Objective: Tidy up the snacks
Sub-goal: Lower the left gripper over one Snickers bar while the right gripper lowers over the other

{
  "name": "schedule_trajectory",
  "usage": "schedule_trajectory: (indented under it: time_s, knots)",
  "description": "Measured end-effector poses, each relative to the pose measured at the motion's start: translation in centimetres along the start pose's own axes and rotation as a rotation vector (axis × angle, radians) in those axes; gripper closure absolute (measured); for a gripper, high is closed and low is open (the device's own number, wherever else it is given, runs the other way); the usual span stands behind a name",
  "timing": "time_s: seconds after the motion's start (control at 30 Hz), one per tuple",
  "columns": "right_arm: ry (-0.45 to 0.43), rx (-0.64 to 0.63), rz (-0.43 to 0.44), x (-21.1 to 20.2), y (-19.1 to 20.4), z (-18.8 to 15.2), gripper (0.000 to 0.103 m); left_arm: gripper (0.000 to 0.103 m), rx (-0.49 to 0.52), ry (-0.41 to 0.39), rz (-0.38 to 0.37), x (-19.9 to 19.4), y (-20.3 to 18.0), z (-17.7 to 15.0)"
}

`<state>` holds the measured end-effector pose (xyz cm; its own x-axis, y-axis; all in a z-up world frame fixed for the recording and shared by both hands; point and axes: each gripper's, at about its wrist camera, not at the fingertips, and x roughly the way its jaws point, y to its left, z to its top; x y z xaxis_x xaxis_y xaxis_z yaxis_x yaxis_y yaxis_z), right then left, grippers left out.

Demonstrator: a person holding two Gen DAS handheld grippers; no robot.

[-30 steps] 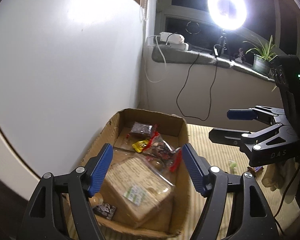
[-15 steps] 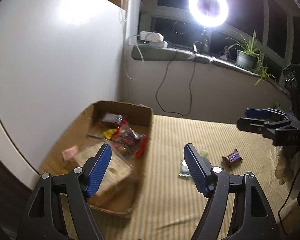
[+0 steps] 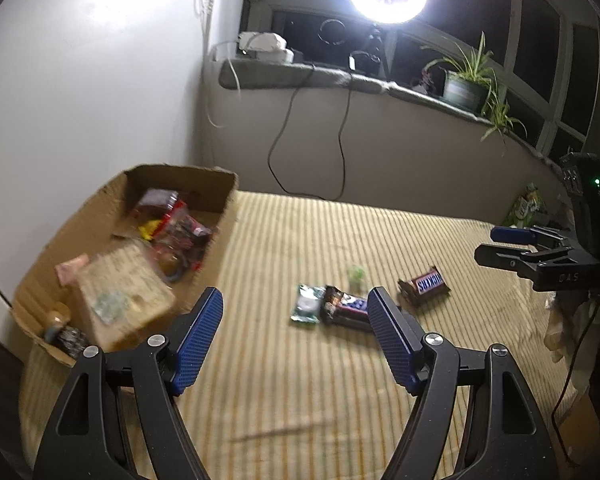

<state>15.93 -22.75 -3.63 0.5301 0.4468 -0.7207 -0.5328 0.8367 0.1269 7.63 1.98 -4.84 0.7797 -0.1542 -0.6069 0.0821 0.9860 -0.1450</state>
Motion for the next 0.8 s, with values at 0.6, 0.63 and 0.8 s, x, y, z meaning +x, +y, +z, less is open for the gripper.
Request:
schedule_trajectory:
  time_s: [0.6, 0.63, 0.8]
  knots:
    - [0.104, -0.145, 0.004, 3.4, -0.5, -2.1, 0.021, 0.063, -0.005, 0.148, -0.074, 5.1, -2.7, -1.9]
    - [0.107, -0.154, 0.005, 3.6, -0.5, -2.1, 0.022, 0.066, -0.008, 0.153, -0.079, 5.2, -2.7, -1.9]
    - [0.134, -0.218, 0.016, 4.4, -0.2, -1.8, 0.033, 0.066, -0.004, 0.181, -0.1, 6.0, -3.2, -2.1]
